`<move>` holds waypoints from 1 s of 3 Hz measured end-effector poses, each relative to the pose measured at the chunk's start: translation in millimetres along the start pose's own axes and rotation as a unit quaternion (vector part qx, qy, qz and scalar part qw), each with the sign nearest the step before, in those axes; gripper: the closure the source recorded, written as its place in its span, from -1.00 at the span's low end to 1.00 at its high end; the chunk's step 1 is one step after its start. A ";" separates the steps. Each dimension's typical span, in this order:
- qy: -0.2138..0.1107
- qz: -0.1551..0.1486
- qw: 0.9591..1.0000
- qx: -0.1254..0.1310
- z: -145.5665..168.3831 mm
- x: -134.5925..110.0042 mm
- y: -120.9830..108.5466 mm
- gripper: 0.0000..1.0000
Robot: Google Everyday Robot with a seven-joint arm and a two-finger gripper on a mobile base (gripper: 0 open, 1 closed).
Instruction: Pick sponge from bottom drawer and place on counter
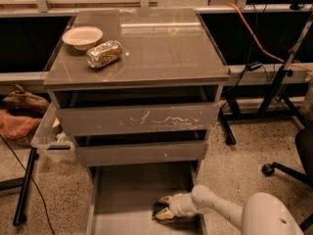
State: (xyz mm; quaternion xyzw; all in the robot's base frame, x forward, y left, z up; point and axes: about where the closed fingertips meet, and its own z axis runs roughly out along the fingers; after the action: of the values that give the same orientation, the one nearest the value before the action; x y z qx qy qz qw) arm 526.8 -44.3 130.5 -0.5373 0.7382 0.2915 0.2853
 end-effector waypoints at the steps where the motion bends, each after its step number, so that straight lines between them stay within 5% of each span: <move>1: -0.020 -0.010 1.000 -0.006 -11.1 -13.7 4.3 0.77; 2: -0.067 -0.058 0.996 -0.014 -55.8 -64.9 17.5 1.00; 3: -0.095 -0.120 0.988 0.000 -118.6 -127.6 36.5 1.00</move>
Offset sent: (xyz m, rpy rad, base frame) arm -0.0200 0.0008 0.2036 0.2451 -0.2379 0.1782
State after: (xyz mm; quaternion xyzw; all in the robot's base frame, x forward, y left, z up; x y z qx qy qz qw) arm 512.1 -42.6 307.9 -0.5918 0.6383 0.3043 0.3869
